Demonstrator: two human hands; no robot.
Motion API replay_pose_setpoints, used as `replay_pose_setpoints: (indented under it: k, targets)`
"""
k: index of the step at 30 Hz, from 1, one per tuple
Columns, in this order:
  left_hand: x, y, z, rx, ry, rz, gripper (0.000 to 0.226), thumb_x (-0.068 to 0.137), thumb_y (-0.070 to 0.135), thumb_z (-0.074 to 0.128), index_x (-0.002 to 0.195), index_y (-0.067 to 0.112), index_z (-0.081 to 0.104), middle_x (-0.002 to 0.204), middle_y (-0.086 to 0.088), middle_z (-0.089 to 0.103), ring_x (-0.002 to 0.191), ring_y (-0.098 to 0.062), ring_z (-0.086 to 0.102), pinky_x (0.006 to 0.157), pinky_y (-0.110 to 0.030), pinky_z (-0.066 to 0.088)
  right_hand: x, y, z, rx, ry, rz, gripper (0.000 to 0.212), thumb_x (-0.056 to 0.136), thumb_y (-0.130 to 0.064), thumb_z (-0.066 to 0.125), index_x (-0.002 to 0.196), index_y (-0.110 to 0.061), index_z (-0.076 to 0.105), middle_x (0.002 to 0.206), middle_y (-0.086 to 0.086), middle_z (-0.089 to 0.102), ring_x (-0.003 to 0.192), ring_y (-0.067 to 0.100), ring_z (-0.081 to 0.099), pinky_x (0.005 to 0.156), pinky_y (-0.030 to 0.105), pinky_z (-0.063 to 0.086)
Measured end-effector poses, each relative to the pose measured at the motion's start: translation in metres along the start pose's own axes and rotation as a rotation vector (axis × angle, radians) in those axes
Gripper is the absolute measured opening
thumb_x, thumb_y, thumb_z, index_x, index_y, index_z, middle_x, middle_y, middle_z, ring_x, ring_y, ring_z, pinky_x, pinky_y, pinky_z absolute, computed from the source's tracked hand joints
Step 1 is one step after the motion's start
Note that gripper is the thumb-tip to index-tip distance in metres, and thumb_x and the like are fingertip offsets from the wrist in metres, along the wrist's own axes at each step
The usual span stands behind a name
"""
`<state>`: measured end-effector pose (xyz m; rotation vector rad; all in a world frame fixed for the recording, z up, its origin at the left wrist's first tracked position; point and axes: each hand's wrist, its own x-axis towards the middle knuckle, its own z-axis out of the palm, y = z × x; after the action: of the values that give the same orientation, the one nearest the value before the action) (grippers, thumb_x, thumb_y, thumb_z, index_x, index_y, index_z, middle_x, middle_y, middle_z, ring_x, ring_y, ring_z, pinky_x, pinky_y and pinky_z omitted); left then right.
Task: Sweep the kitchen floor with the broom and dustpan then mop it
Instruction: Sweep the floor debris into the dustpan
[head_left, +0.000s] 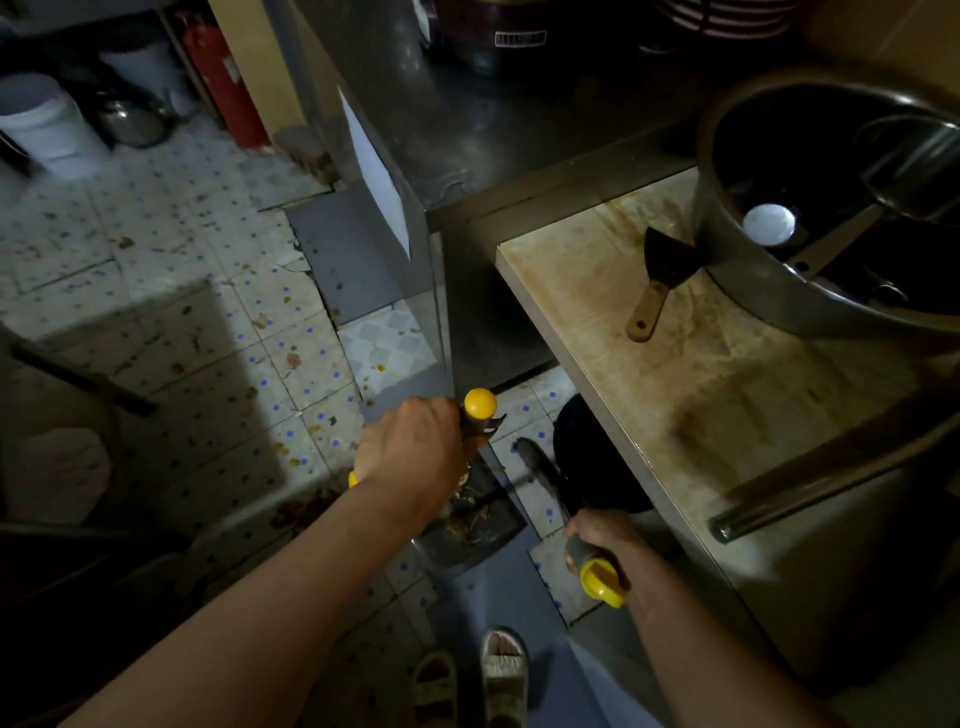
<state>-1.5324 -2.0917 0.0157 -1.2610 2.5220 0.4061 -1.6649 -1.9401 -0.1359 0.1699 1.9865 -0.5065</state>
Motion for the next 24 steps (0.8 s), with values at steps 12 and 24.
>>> replay_pose_setpoints:
  k: [12, 24]
  targets:
    - [0.011, 0.024, -0.008, 0.011, 0.023, 0.042, 0.038, 0.093, 0.049, 0.049, 0.112, 0.017, 0.058, 0.107, -0.007, 0.062, 0.097, -0.025, 0.061, 0.066, -0.029, 0.039, 0.004, 0.015, -0.019, 0.159, 0.052, 0.043, 0.015, 0.076, -0.007, 0.065, 0.085, 0.005, 0.064, 0.103, 0.025, 0.065, 0.085, 0.032, 0.062, 0.066, 0.035, 0.048]
    - [0.023, 0.037, 0.017, -0.047, 0.027, 0.036, 0.033, 0.094, 0.043, 0.051, 0.11, 0.016, 0.058, 0.104, -0.008, 0.063, 0.096, -0.027, 0.062, 0.07, -0.032, 0.044, 0.023, 0.027, -0.027, 0.223, 0.009, 0.034, 0.032, 0.046, -0.018, 0.071, 0.063, -0.007, 0.046, 0.081, 0.017, 0.05, 0.07, 0.026, 0.052, 0.065, 0.033, 0.045]
